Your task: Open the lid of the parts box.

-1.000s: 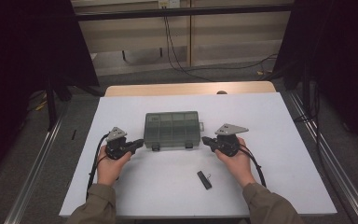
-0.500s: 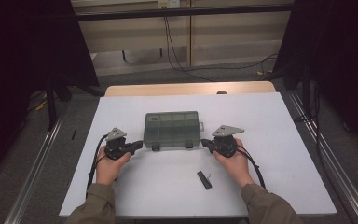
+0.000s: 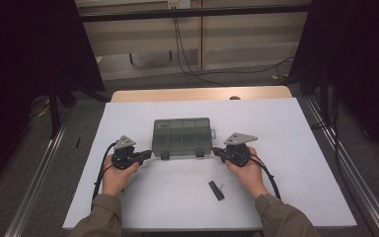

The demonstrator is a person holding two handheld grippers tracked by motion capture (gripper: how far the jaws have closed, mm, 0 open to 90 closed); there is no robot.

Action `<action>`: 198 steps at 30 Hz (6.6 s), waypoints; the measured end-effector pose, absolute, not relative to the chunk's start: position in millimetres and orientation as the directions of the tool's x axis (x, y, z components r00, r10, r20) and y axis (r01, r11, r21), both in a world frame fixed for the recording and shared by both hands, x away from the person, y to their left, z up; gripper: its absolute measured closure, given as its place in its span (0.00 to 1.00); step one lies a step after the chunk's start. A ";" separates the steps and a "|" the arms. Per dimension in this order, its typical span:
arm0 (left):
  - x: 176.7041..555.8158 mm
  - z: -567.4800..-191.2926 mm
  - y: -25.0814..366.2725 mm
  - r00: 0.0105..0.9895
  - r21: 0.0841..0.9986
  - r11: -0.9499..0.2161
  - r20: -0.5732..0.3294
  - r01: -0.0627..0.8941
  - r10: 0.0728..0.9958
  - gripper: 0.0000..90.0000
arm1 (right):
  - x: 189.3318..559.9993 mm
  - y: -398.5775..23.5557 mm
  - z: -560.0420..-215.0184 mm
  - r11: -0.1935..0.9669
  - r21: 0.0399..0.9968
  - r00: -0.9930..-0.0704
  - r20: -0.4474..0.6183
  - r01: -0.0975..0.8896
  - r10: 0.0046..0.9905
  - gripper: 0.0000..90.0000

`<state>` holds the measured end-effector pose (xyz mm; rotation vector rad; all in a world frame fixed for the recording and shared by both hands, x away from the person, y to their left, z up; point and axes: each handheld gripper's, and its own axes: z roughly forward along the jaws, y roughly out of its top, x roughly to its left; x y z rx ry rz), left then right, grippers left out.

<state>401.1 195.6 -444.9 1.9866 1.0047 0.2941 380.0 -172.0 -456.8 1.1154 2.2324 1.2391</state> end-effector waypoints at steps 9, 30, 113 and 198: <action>401.5 -446.2 194.5 0.648 0.778 -0.311 -0.157 0.546 0.745 1.00 | 380.0 -171.8 -457.1 0.306 0.835 -0.629 0.060 0.458 0.775 1.00; 401.1 -441.5 195.5 0.642 0.802 -0.282 -0.157 0.527 0.751 0.99 | 377.9 -172.3 -454.8 0.275 0.851 -0.628 0.081 0.448 0.774 1.00; 428.9 -392.9 182.4 0.601 0.900 -0.207 -0.073 0.384 0.796 0.90 | 384.0 -159.9 -452.6 0.235 0.902 -0.630 0.051 0.362 0.775 1.00; 501.4 -366.3 170.3 0.537 0.884 -0.164 -0.110 0.437 0.836 0.91 | 382.5 -157.5 -454.6 0.260 0.909 -0.630 0.004 0.326 0.777 1.00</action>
